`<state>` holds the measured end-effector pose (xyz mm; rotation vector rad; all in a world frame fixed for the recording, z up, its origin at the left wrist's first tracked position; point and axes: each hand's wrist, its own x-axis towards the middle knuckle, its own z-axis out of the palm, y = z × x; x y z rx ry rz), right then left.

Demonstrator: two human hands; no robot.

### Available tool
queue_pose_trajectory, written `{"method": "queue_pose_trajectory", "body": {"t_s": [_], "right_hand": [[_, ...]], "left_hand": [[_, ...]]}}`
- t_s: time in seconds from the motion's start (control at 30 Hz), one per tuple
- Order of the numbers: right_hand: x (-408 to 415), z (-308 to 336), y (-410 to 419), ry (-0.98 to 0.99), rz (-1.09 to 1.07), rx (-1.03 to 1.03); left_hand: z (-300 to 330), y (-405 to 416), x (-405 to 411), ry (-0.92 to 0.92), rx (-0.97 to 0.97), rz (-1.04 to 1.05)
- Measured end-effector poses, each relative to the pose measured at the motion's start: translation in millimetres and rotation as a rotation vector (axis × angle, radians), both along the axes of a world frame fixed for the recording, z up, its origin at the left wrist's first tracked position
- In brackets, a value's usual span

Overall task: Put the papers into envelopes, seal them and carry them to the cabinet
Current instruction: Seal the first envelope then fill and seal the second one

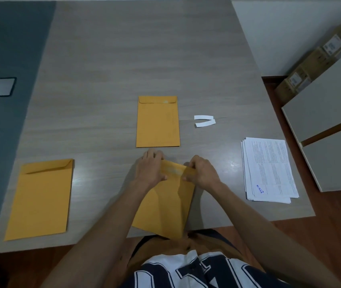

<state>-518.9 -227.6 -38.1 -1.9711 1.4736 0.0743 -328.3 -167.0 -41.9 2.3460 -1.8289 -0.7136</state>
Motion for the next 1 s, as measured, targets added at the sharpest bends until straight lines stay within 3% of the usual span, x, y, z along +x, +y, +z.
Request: {"method": "queue_pose_trajectory", "body": {"t_s": [0.2, 0.3, 0.43, 0.63, 0.87, 1.0], "right_hand": [[17, 27, -34, -0.327, -0.137, 0.048], [31, 39, -63, -0.389, -0.158, -0.01], [62, 44, -107, -0.398, -0.201, -0.055], [109, 34, -176, -0.357, -0.251, -0.116], [148, 1, -231, -0.258, -0.217, -0.138], [154, -10, -242, -0.184, -0.158, -0.158]], "left_hand": [[12, -19, 44, 0.547, -0.104, 0.338], [22, -38, 64, 0.679, -0.161, 0.503], [28, -76, 82, 0.693, -0.234, 0.615], [24, -150, 112, 0.57, -0.305, 0.657], [3, -211, 143, 0.46, -0.284, 0.593], [-13, -226, 158, 0.294, -0.224, 0.435]]}}
